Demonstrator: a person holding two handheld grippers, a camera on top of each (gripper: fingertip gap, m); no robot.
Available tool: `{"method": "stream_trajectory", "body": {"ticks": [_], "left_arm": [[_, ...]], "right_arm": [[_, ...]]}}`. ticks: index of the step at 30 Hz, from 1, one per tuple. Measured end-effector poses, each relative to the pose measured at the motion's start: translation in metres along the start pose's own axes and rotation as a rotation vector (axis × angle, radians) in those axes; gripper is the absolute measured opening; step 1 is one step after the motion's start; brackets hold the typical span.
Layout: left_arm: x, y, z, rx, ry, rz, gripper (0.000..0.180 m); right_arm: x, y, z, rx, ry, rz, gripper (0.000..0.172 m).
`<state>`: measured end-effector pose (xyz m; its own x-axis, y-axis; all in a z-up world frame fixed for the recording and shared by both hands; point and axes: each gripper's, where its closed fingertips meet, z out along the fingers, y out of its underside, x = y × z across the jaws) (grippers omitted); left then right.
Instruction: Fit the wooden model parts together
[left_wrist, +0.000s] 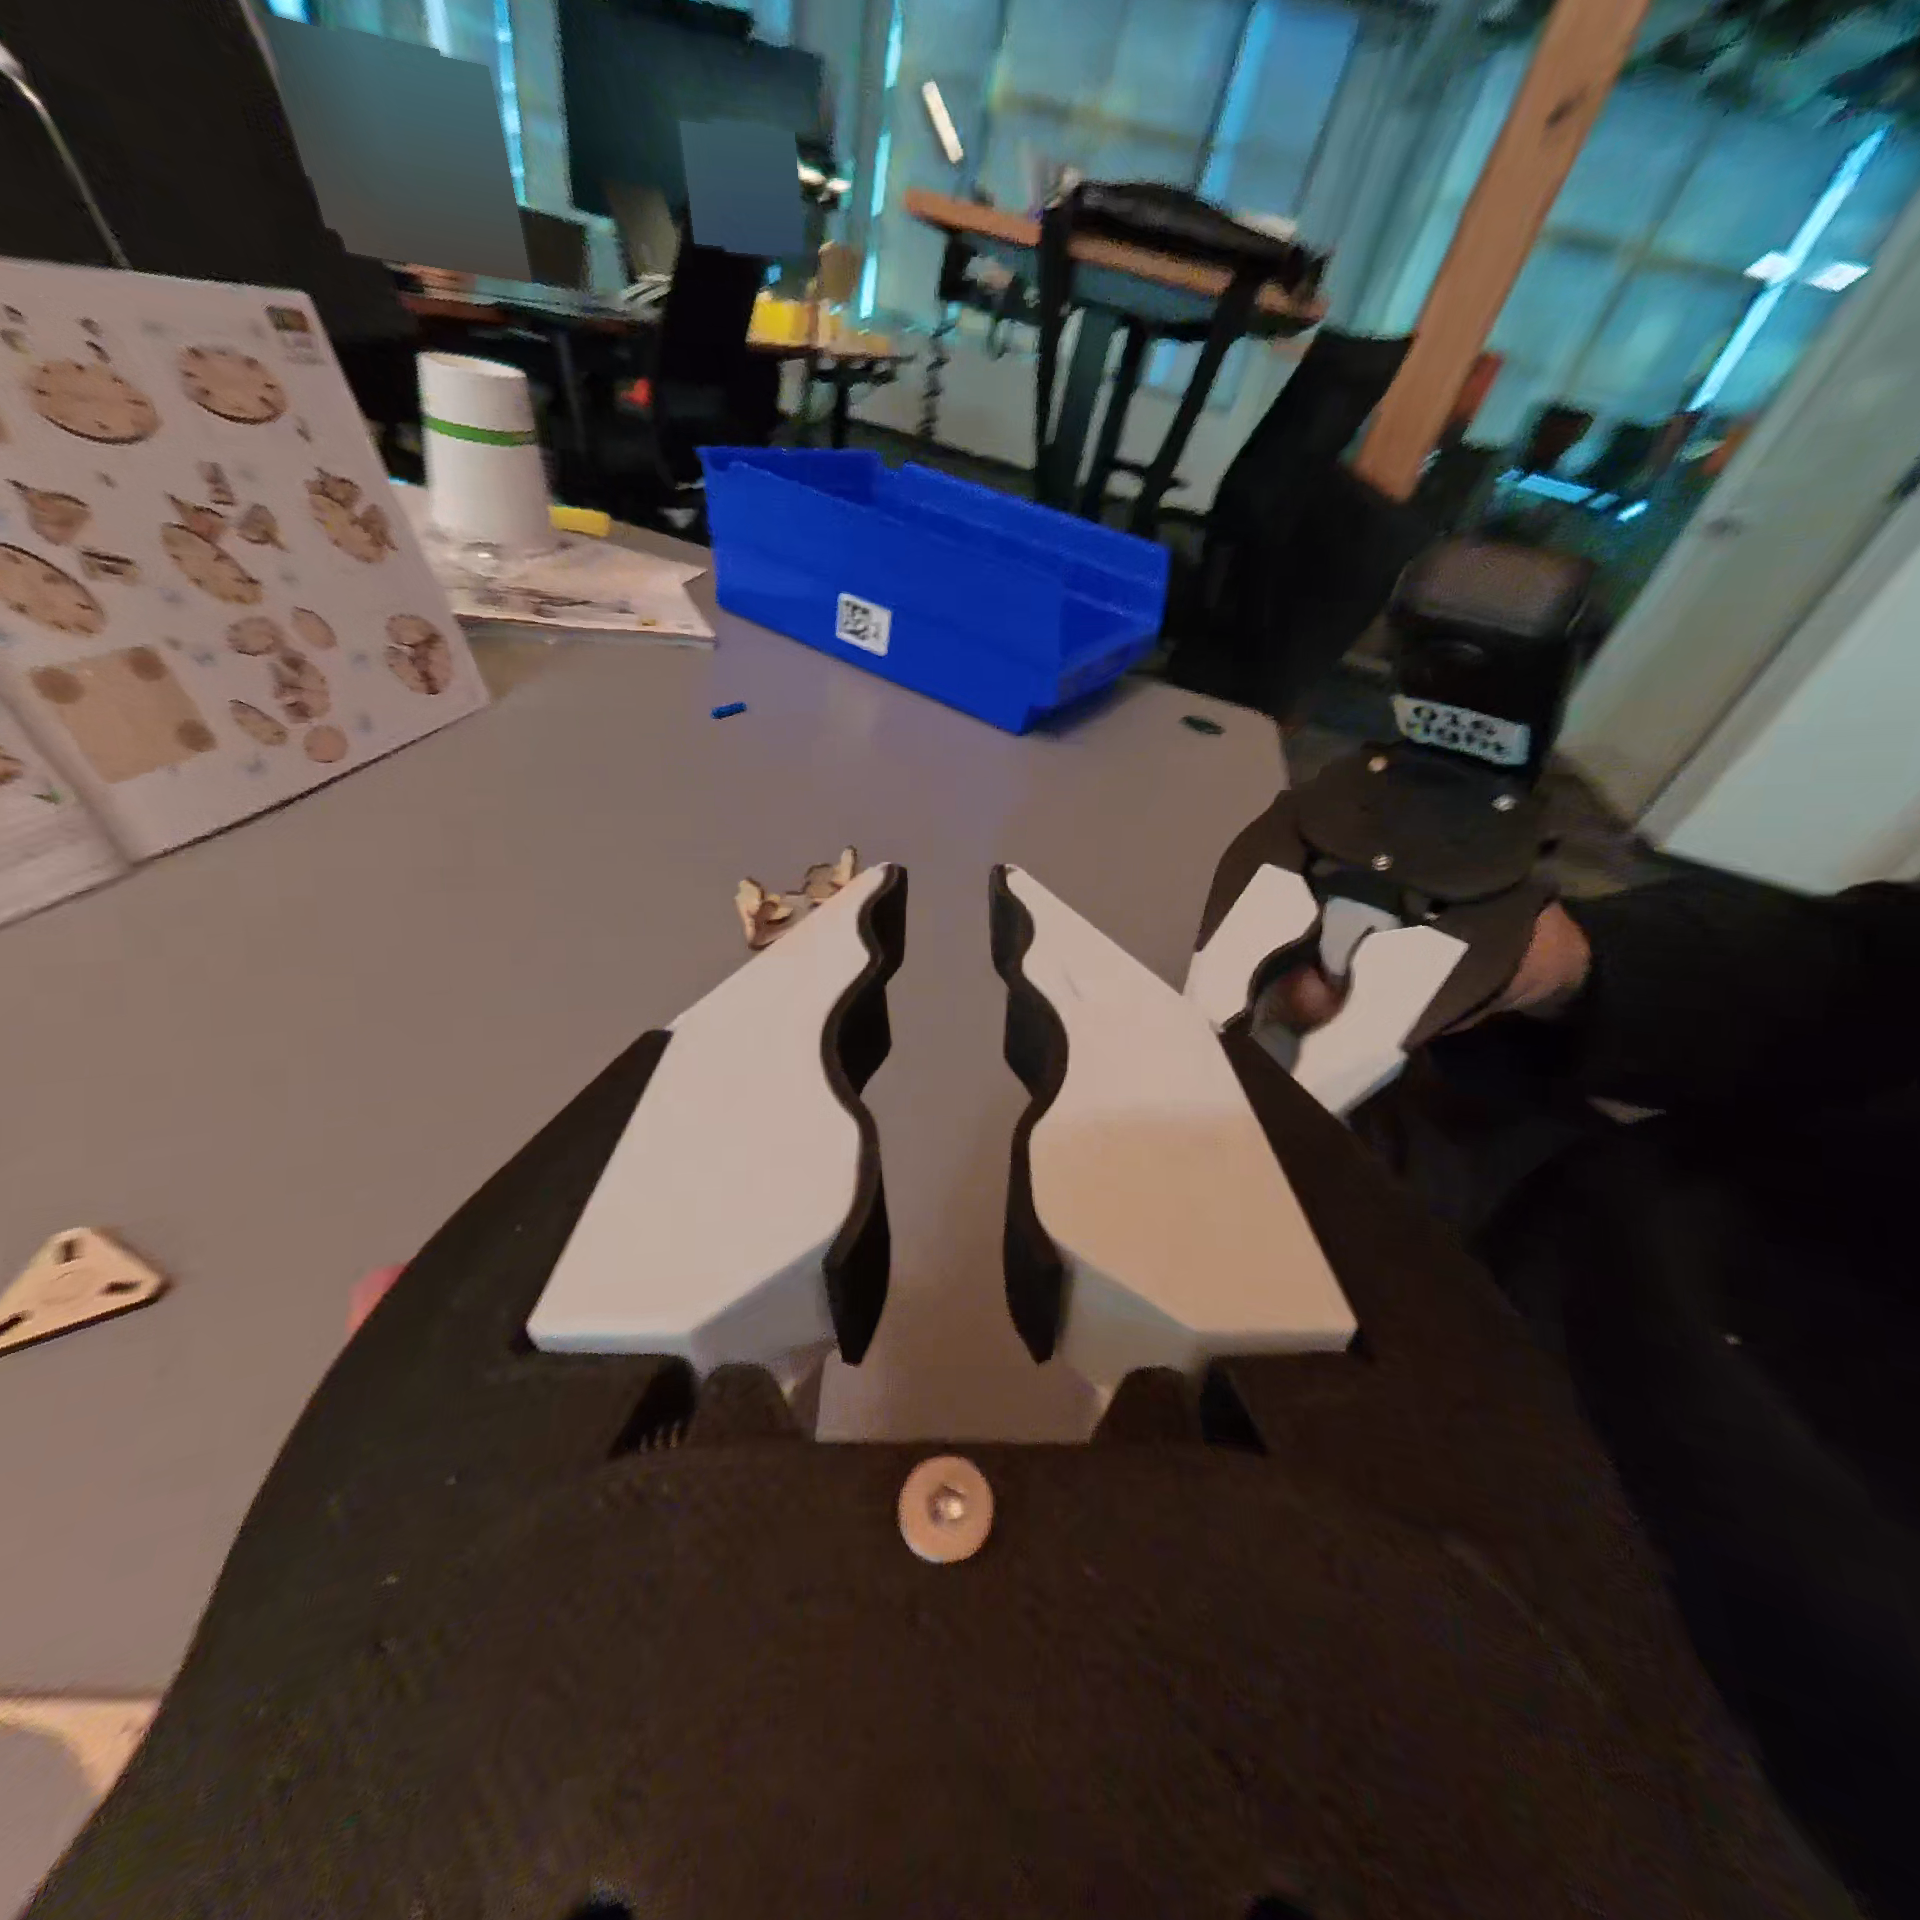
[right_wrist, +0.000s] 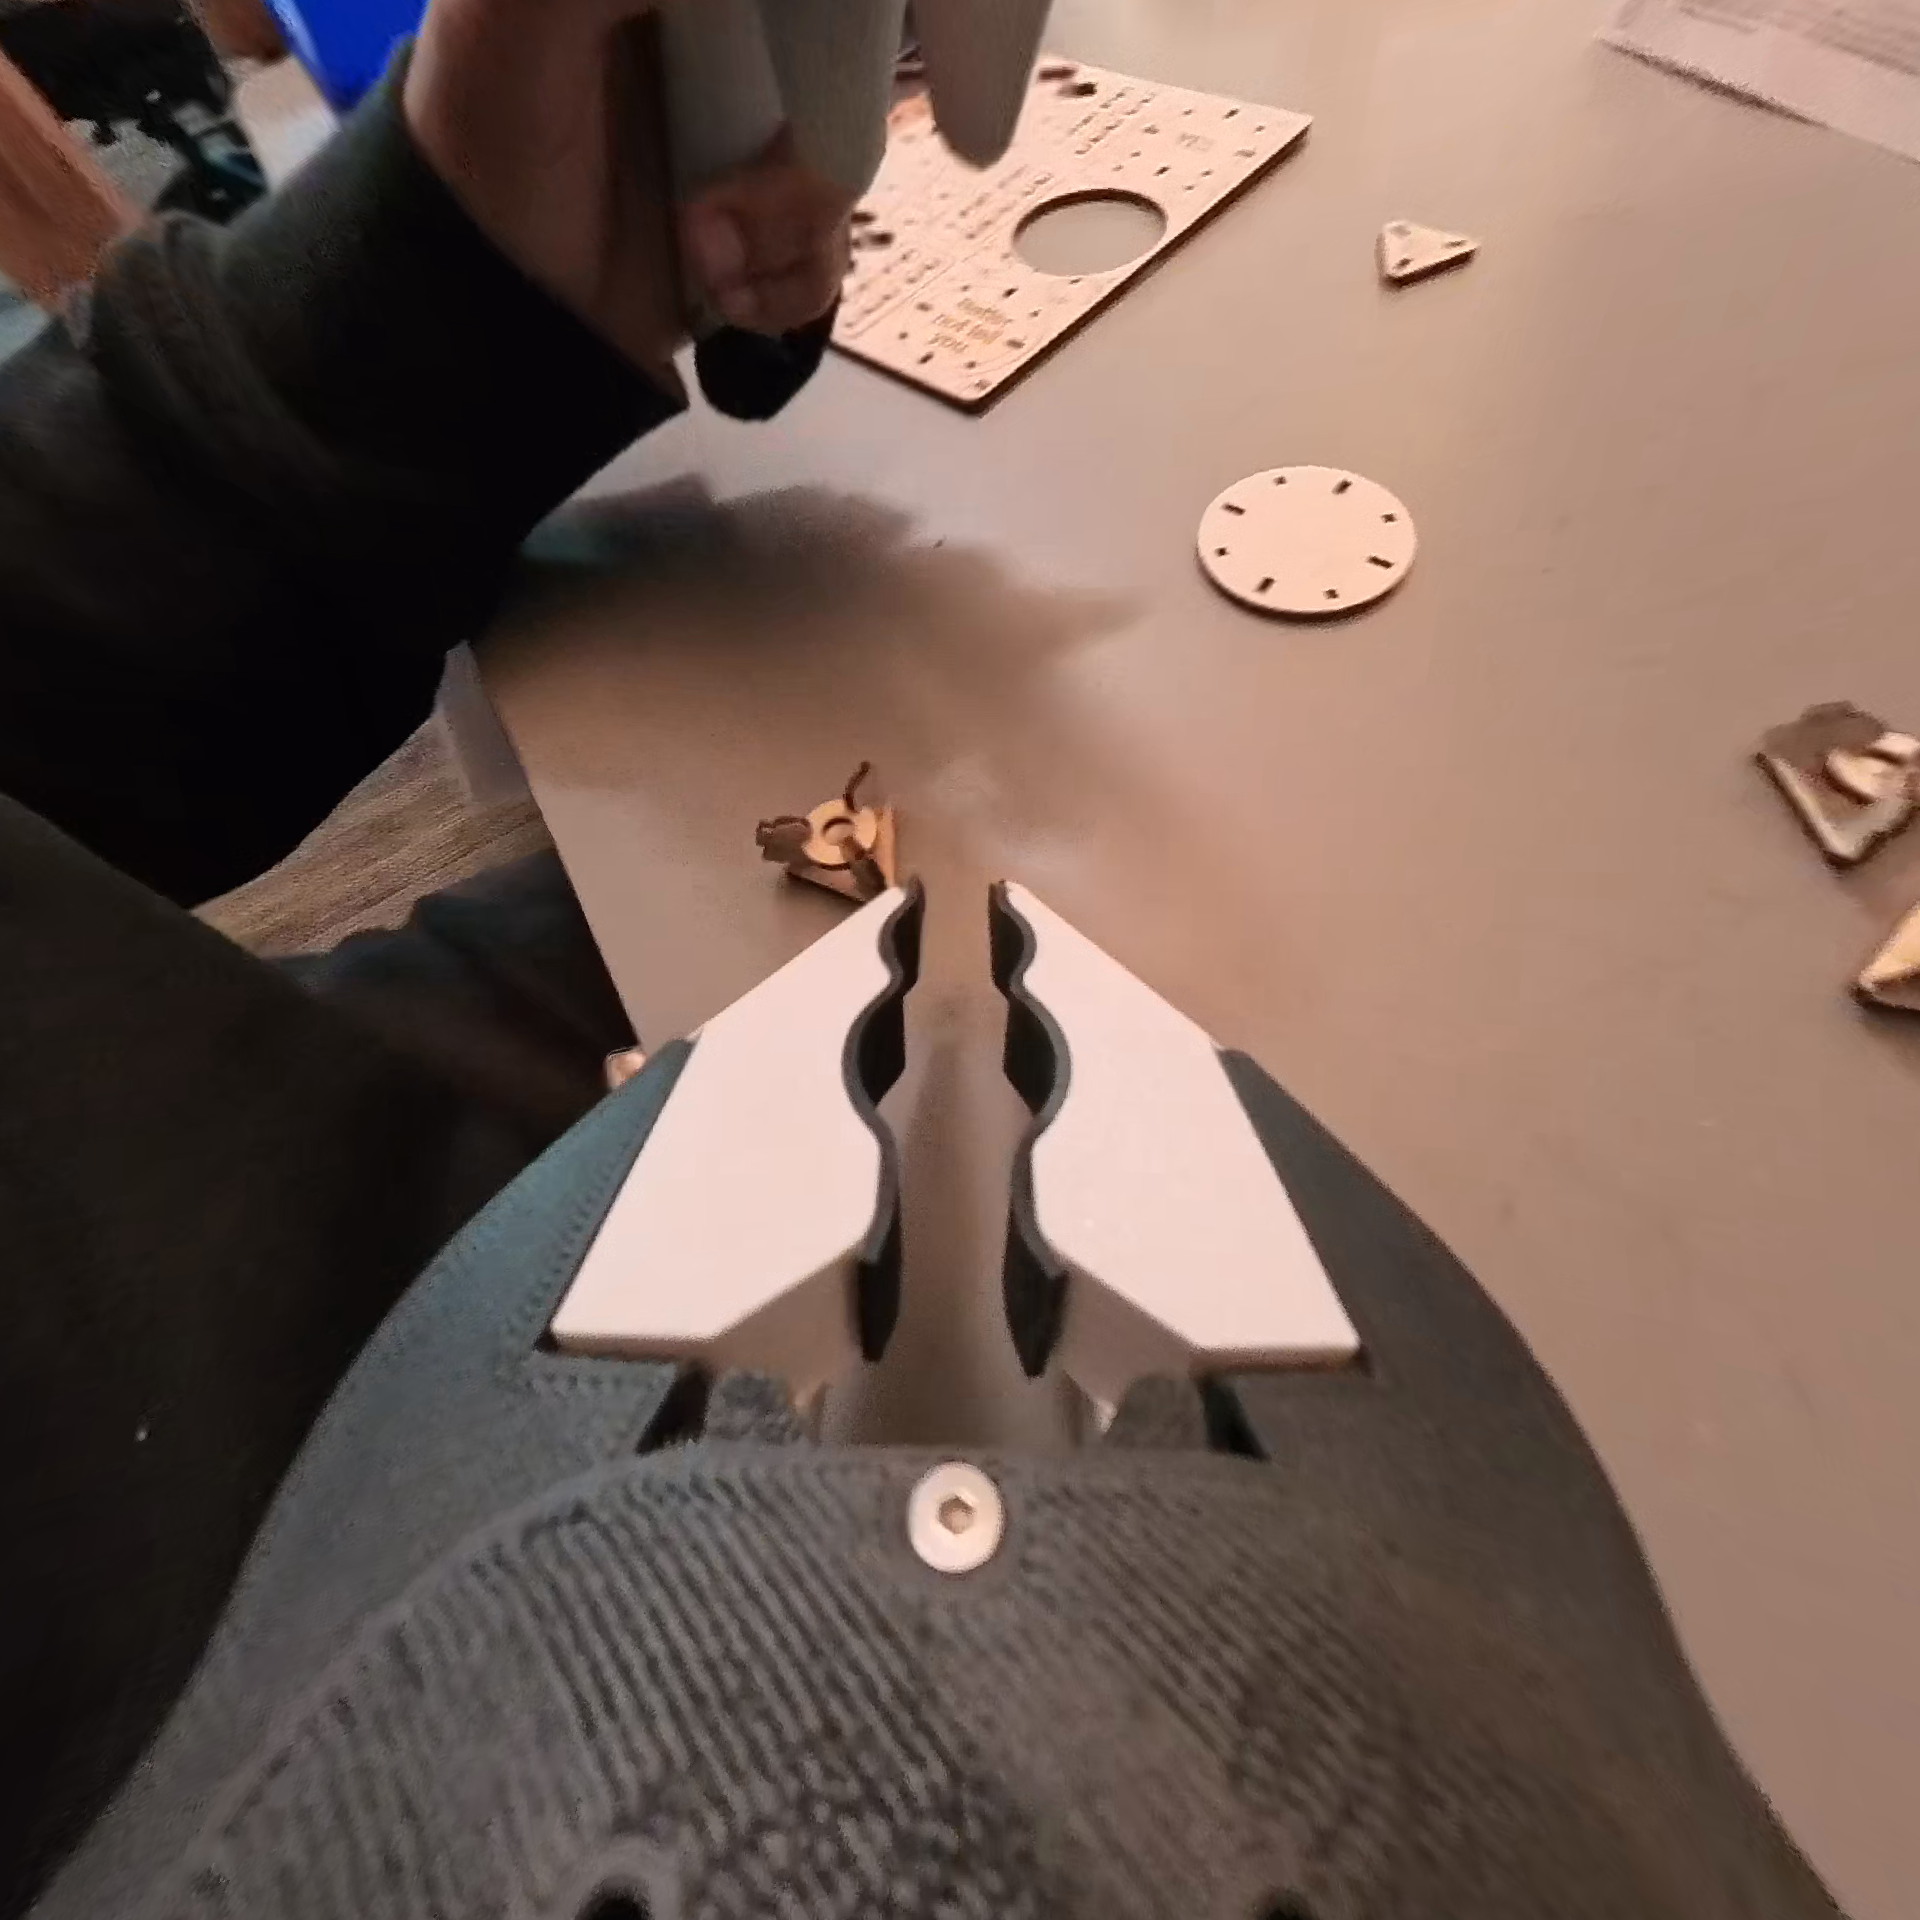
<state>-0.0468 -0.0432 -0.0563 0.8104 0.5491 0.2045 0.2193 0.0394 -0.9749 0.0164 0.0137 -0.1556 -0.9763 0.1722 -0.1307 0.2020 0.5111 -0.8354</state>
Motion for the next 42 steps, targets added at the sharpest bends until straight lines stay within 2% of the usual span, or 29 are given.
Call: {"method": "stream_trajectory", "body": {"ticks": [1, 3, 8, 10, 12, 14, 16, 18, 22, 26, 31, 38, 42], "left_arm": [[0.003, -0.002, -0.001, -0.012, -0.033, 0.025, 0.018], [0.014, 0.0, -0.006, -0.022, -0.069, 0.029, 0.024], [0.057, 0.046, -0.023, 0.024, -0.094, -0.053, 0.032], [0.075, 0.043, -0.028, 0.055, -0.069, -0.041, 0.038], [0.075, 0.048, -0.029, -0.013, -0.132, -0.006, 0.041], [0.082, 0.064, -0.024, -0.162, -0.138, -0.033, 0.056], [0.086, 0.086, -0.02, -0.327, -0.16, -0.029, 0.059], [0.082, 0.102, -0.018, -0.43, -0.22, 0.026, 0.061], [0.078, 0.117, -0.012, -0.481, -0.223, 0.034, 0.059], [0.068, 0.135, -0.012, -0.542, -0.199, -0.006, 0.058], [0.073, 0.13, -0.012, -0.513, -0.126, -0.071, 0.057], [0.06, 0.111, -0.015, -0.42, -0.155, -0.099, 0.049], [0.059, 0.117, -0.013, -0.459, -0.149, -0.119, 0.048]], "right_arm": [[-0.004, -0.003, 0.0, 0.011, -0.028, -0.023, 0.016], [-0.004, -0.009, -0.001, 0.05, -0.038, -0.073, 0.012], [-0.009, -0.017, -0.003, 0.092, -0.102, -0.126, 0.007], [-0.012, -0.016, -0.003, 0.091, -0.113, -0.147, 0.008], [-0.015, -0.015, -0.002, 0.084, -0.122, -0.162, 0.009], [-0.015, -0.014, -0.001, 0.073, -0.122, -0.171, 0.01], [-0.016, -0.012, 0.0, 0.064, -0.117, -0.184, 0.01], [-0.016, -0.012, 0.0, 0.061, -0.105, -0.22, 0.007], [-0.009, -0.001, 0.006, -0.002, -0.053, -0.375, 0.003], [-0.009, 0.0, 0.01, -0.017, -0.12, -0.444, 0.005], [-0.013, 0.001, 0.014, -0.053, -0.25, -0.402, 0.014], [-0.012, 0.009, 0.021, -0.106, -0.207, -0.475, 0.009], [-0.013, 0.008, 0.021, -0.103, -0.212, -0.473, 0.007]]}}
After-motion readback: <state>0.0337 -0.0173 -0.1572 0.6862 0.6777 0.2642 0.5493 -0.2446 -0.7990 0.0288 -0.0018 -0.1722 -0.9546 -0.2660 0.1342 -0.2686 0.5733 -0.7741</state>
